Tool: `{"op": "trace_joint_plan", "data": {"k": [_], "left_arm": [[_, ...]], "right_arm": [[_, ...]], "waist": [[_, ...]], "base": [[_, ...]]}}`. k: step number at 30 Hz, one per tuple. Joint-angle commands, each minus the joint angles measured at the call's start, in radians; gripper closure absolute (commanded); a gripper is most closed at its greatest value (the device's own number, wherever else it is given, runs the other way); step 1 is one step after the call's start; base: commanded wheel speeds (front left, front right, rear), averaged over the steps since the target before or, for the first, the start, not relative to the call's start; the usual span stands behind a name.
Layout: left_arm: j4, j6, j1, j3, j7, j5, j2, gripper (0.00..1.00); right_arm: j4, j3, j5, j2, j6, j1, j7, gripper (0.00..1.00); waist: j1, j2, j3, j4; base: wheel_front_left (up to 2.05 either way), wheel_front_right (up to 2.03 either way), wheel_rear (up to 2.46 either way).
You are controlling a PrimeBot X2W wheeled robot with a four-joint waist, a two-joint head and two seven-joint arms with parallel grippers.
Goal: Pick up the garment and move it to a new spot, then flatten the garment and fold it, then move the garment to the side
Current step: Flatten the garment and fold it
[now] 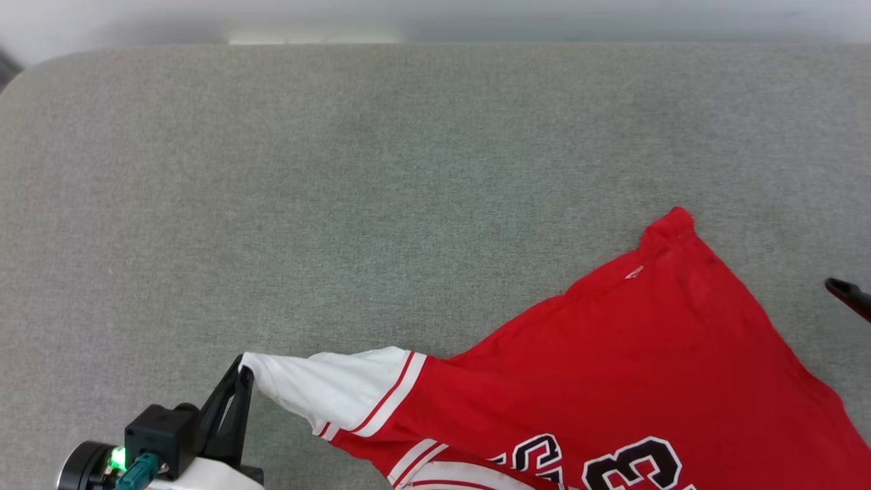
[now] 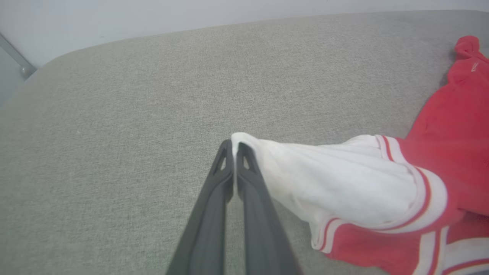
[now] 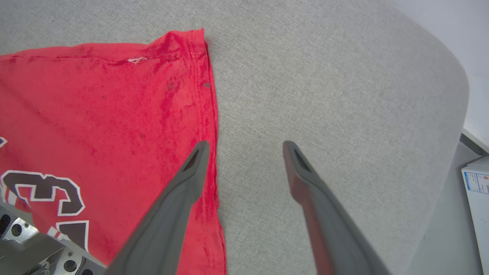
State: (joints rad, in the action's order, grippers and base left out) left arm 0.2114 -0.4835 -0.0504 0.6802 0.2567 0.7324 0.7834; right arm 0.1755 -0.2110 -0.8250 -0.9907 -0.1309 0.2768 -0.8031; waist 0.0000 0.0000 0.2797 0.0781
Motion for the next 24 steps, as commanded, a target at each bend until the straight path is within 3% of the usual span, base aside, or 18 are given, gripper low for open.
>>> {"op": "trace_joint_plan", "data": {"k": [1, 9, 14, 20, 21, 22, 24], "left_arm": [[-0.003, 0.007, -0.028, 0.004, -0.002, -0.008, -0.006, 1.0], [-0.022, 0.032, -0.099, 0.023, -0.006, -0.036, -0.046, 1.0], [-0.036, 0.046, -0.146, 0.032, -0.002, -0.053, -0.078, 1.0], [-0.054, 0.058, -0.174, 0.034, -0.001, -0.061, -0.089, 1.0], [-0.057, 0.06, -0.179, 0.036, 0.0, -0.062, -0.09, 1.0], [-0.06, 0.064, -0.184, 0.037, 0.0, -0.064, -0.091, 1.0], [-0.066, 0.07, -0.188, 0.04, -0.003, -0.066, -0.09, 1.0]], "right_arm": [[0.007, -0.036, 0.004, 0.021, 0.0, 0.066, -0.043, 0.0], [-0.107, -0.286, 0.074, 0.104, 0.0, 0.391, -0.214, 0.0], [-0.28, -0.461, 0.099, 0.176, 0.0, 0.579, -0.219, 0.0], [-0.414, -0.582, 0.081, 0.213, 0.001, 0.618, -0.192, 0.0], [-0.427, -0.602, 0.077, 0.214, 0.001, 0.617, -0.186, 0.64], [-0.438, -0.619, 0.071, 0.213, 0.001, 0.619, -0.177, 0.97], [-0.45, -0.639, 0.053, 0.215, 0.001, 0.625, -0.152, 1.0]], "waist": [[0.0, 0.0, 0.025, 0.019], [0.0, 0.0, 0.095, 0.067], [0.0, 0.0, 0.17, 0.103], [0.0, 0.0, 0.207, 0.117], [0.0, 0.0, 0.209, 0.119], [0.0, 0.0, 0.209, 0.119], [0.0, 0.0, 0.204, 0.116]], "base": [[0.0, 0.0, 0.0], [0.0, 0.0, 0.0], [0.0, 0.0, 0.0], [0.0, 0.0, 0.0], [0.0, 0.0, 0.0], [0.0, 0.0, 0.0], [0.0, 0.0, 0.0]]}}
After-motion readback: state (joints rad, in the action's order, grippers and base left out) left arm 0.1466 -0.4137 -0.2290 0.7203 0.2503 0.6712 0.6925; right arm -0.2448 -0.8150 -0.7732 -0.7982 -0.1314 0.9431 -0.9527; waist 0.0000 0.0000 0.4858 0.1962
